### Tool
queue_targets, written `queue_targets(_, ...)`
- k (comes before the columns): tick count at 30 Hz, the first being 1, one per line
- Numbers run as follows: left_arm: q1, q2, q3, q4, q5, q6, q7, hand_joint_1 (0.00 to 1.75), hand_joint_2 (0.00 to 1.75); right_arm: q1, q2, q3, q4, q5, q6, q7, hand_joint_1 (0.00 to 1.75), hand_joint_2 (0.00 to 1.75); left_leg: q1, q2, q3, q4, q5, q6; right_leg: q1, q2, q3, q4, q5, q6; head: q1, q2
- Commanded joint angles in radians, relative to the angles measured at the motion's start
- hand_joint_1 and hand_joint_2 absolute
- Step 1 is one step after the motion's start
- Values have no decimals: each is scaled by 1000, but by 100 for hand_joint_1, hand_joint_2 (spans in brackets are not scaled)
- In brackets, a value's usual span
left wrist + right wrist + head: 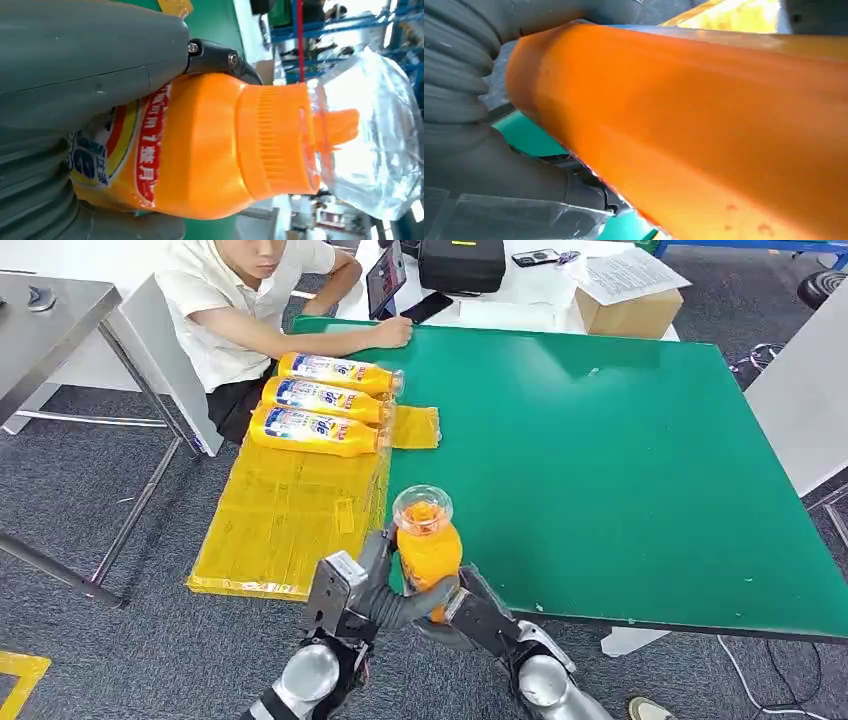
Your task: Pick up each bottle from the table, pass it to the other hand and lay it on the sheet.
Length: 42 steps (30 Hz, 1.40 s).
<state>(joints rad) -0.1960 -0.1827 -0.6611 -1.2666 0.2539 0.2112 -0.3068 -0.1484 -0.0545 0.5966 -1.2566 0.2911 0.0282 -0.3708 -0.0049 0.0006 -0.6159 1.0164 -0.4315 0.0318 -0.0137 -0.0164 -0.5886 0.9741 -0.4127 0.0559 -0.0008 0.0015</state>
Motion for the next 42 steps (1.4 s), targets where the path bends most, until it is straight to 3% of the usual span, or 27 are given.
queue_targets(1, -5, 22, -29, 106, 202, -297, 89, 175, 175, -113, 33, 98, 77, 56, -8, -47, 175, 175, 0, 6, 5, -1, -2, -2, 0, 7, 2, -1, 0, -2, 0, 0)
queue_targets(8, 0, 19, -27, 96, 297, -364, 93, 175, 175, -84, 58, 84, 44, 34, -30, -129, 175, 175, 1, 4, 5, -1, -2, -2, 0, 6, 3, 0, -1, -2, 0, 0)
queue_targets(9, 8, 16, -18, 86, 311, -355, 91, 175, 175, -66, 68, 69, 30, 27, -56, -135, 154, 175, 0, 3, 3, -1, -2, -2, 0, 5, 2, 0, 0, -2, 0, 0)
queue_targets(10, 14, 17, -13, 75, 319, -344, 87, 175, 175, -50, 74, 58, 15, 17, -64, -137, 110, 175, 0, 4, 5, -1, -3, -2, 0, 6, 3, 0, -1, -2, 0, 0)
queue_targets(11, 21, 18, -6, 64, 328, -332, 85, 175, 175, -32, 82, 42, -5, -2, -76, -146, 0, 175, 0, 5, 7, -1, -4, -3, 0, 7, 5, 0, -2, -3, 0, 0)
queue_targets(15, 43, 18, 30, 24, 371, -271, 85, 175, 175, 18, 108, -1, -77, -64, -121, -166, 0, 175, 0, 3, 5, -1, -3, -2, 0, 5, 3, 1, -2, -3, 0, 0)
queue_targets(24, 44, 20, 35, 3, 383, -256, 87, 175, 175, 23, 103, -12, -98, -71, -136, -170, 0, 175, 1, 3, 4, 0, -3, -2, 1, 4, 2, 0, -2, -2, 0, 0)
queue_targets(25, 45, 19, 35, 2, 386, -249, 84, 175, 175, 25, 108, -21, -96, -77, -150, -177, 0, 0, 0, 2, 2, 0, -1, -2, 0, 2, 1, 0, -1, -2, 0, 0)
queue_targets(31, 54, 34, 47, -47, 363, -113, 63, 175, 175, 71, 143, -96, -157, -125, -290, -215, 0, 0, 1, 1, 3, 0, -2, -2, 0, 2, 1, 1, -2, -2, 0, 0)
queue_targets(42, 53, 36, 46, -50, 362, -105, 59, 175, 175, 71, 143, -95, -156, -129, -295, -215, 0, 0, 0, 1, 1, -1, 0, -1, 0, 2, -1, 0, 0, -1, 0, 0)
